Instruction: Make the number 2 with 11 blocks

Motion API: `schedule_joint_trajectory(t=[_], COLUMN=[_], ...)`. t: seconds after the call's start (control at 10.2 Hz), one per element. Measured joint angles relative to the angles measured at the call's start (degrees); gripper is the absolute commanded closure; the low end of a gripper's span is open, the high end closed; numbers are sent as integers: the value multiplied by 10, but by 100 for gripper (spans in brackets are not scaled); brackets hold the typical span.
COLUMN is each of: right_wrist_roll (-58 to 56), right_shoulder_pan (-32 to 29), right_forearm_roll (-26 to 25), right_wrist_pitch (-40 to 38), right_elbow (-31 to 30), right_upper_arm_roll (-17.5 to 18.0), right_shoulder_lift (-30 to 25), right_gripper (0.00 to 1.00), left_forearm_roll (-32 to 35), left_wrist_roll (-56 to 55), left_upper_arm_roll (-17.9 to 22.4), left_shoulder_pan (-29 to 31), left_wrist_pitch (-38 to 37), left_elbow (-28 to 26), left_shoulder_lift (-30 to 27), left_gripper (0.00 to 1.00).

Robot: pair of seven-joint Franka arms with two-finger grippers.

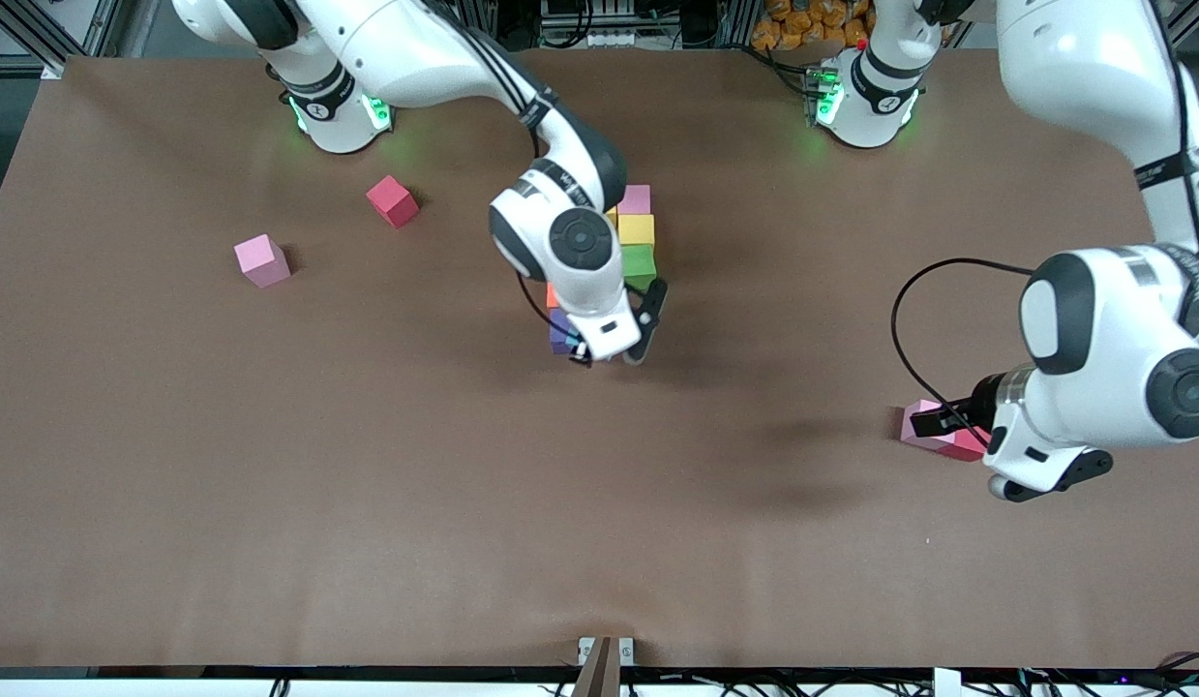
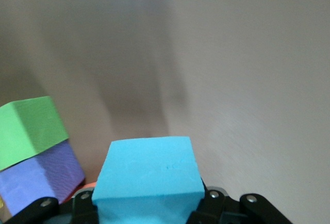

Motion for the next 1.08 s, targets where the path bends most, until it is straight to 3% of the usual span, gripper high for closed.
schedule_joint_trajectory(t=[0.39,0.88,1.08], right_wrist_roll=[-86,-139,-144], right_shoulder_pan=[37,40,40], right_forearm_roll=[21,30,30], right_wrist_pitch=[22,25,28], right_elbow=[1,1,1], right_upper_arm_roll=[-3,-22,-28], right_shoulder_lift=[24,43,46], right_gripper=[100,100,100], left_forearm_roll=[13,13,62], left_wrist_roll=[10,12,17], left_upper_arm_roll=[0,0,-1], left_shoulder_pan=[12,67,64], left_wrist_pitch=[29,65,75], left_elbow=[-20,-53,-53], left_shoulder_lift=[19,21,21], left_gripper=[0,0,0])
